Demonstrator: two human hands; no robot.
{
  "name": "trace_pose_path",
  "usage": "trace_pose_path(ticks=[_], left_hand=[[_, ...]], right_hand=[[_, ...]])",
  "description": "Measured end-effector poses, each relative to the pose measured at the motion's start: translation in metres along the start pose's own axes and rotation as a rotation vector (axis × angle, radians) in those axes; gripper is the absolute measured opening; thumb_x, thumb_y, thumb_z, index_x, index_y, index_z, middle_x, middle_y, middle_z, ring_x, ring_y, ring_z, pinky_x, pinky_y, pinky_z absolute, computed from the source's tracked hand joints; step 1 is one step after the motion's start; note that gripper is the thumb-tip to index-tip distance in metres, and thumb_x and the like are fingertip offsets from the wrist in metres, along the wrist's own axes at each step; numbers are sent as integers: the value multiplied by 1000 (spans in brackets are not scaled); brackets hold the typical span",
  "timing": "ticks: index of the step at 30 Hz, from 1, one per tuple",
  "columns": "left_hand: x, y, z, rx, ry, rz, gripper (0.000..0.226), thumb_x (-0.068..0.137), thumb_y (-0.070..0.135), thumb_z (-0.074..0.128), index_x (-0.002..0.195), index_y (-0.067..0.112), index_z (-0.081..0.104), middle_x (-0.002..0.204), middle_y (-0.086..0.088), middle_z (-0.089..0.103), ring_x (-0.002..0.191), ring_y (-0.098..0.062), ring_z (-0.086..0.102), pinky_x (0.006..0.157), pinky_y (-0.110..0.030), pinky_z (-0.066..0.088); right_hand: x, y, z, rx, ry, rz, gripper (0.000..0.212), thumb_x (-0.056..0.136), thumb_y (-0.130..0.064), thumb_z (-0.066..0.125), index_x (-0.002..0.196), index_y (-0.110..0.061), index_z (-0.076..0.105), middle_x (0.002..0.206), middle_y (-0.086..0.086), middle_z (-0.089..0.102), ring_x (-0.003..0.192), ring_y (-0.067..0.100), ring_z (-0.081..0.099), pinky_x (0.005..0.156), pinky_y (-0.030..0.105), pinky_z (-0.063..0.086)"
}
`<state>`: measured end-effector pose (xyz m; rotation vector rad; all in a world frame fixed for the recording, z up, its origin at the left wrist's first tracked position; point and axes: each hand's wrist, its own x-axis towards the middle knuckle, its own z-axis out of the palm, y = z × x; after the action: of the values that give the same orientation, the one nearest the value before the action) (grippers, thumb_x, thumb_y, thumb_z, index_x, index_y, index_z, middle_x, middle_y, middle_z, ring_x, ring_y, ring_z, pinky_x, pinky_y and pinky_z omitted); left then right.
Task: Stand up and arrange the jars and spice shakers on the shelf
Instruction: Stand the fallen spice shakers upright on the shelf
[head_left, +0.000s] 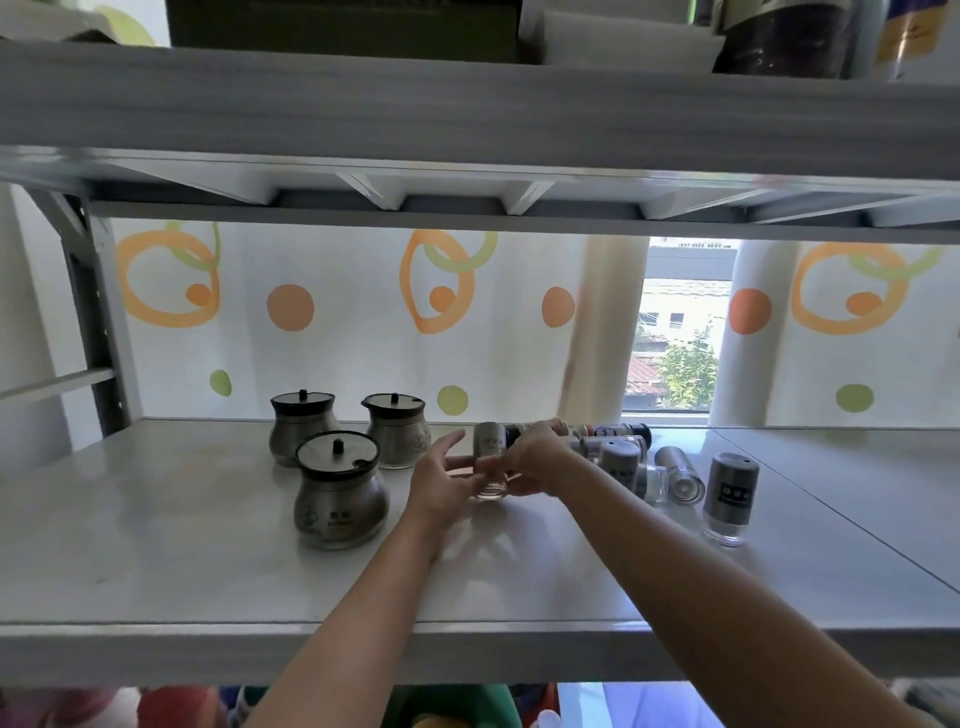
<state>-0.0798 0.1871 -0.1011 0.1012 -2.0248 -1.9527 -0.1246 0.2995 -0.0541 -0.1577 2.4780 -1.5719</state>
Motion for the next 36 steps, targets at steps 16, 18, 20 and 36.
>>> trace_pose_path(ticks=[16,18,20,36], left_hand=[[3,-6,7,327,116,224,83,65,-16,50,140,18,40,127,-10,49,115,-24,52,99,-32,46],[-1,-1,10,424,163,312,82,64,-14,44,139,18,40,130,-7,44,122,-21,45,96,-22,37],[-7,7,14,457,252,456,71,67,-7,42,134,16,46,129,-5,45,120,-19,45,89,-12,33],[84,80,60,1295,-318,201,42,83,0,50,121,13,61,129,-7,59,117,-24,57,90,-32,50]], right_hand=[[-16,26,21,-184,160,-262,39,66,-11,78,102,-5,64,95,8,66,89,19,61,82,31,49],[-13,32,17,-22,110,-192,52,65,-2,77,113,-6,59,107,8,63,99,19,59,90,31,50],[-11,37,16,195,136,-110,59,69,7,69,123,-7,52,119,10,58,107,23,56,89,31,48],[26,35,9,792,429,158,42,86,0,53,128,-1,47,126,18,57,114,33,58,88,35,47]])
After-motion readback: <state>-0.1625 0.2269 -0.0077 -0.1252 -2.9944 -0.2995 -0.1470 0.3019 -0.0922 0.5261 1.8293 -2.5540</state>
